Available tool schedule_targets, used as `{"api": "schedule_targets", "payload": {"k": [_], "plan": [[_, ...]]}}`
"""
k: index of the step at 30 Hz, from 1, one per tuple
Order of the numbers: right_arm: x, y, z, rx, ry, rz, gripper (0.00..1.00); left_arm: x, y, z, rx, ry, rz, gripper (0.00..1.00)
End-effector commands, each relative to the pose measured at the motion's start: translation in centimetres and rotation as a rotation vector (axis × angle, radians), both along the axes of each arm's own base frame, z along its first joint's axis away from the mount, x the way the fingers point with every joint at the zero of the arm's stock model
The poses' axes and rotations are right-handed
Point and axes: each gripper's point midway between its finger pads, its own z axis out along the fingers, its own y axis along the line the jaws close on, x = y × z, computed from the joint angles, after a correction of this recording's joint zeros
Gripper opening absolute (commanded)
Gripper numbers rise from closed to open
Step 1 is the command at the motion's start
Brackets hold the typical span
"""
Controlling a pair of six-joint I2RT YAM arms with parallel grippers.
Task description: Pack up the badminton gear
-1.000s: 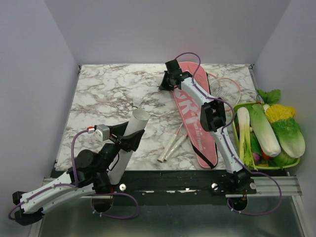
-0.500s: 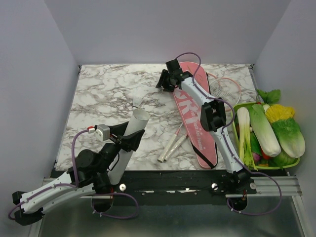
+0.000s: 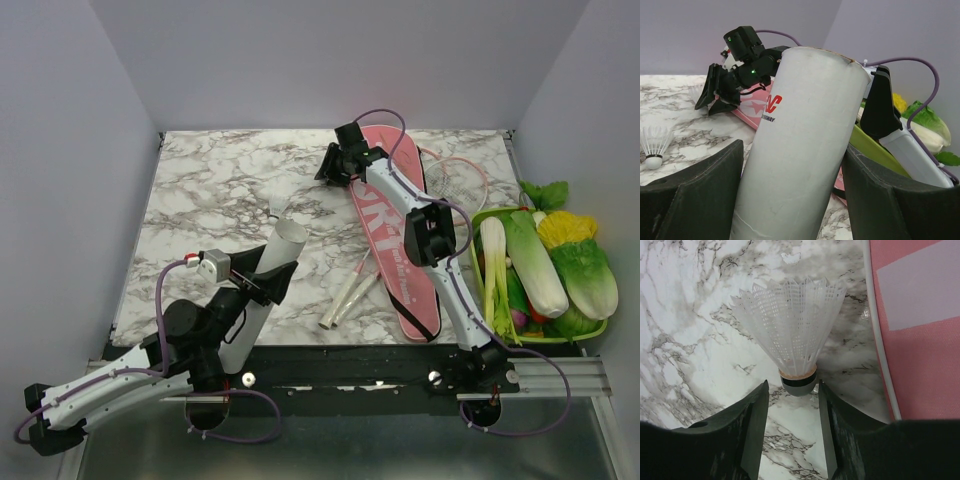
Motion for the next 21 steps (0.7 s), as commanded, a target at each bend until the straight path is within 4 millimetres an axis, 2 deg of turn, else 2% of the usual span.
{"api": "schedule_targets", "payload": {"k": [1,9,14,16,19,20,21], "plan": [[0.8,0.6,-0.2,0.039,-0.011,-0.002,0.49,0.5,0.6,-10.4,0.143,0.291,0.085,0.0],[1.0,0.7,-0.1,0.061,-0.009,-0.005,0.32,0.5,1.1,-10.6,0.138,0.295,0.097,0.0],[0.6,0.7,-0.2,0.063,0.006,0.004,0.11,0.3,1.2,-10.5,0.13,0.294,0.095,0.0],[-0.2,0.4,-1.1,0.052,0.035,0.013,0.06,0.3,1.2,-10.4,0.125,0.295,0.091,0.0],[-0.8,0.6,0.4,0.066,0.011,0.058,0.13,0.2,1.2,-10.3,0.119,0.298,0.086,0.0],[-1.4,0.4,-0.4,0.06,0.023,0.072,0.13,0.2,1.2,-10.5,0.124,0.301,0.083,0.0],[-1.5,0.5,1.8,0.072,-0.014,0.086,0.13,0.1,1.2,-10.6,0.121,0.307,0.082,0.0]]}}
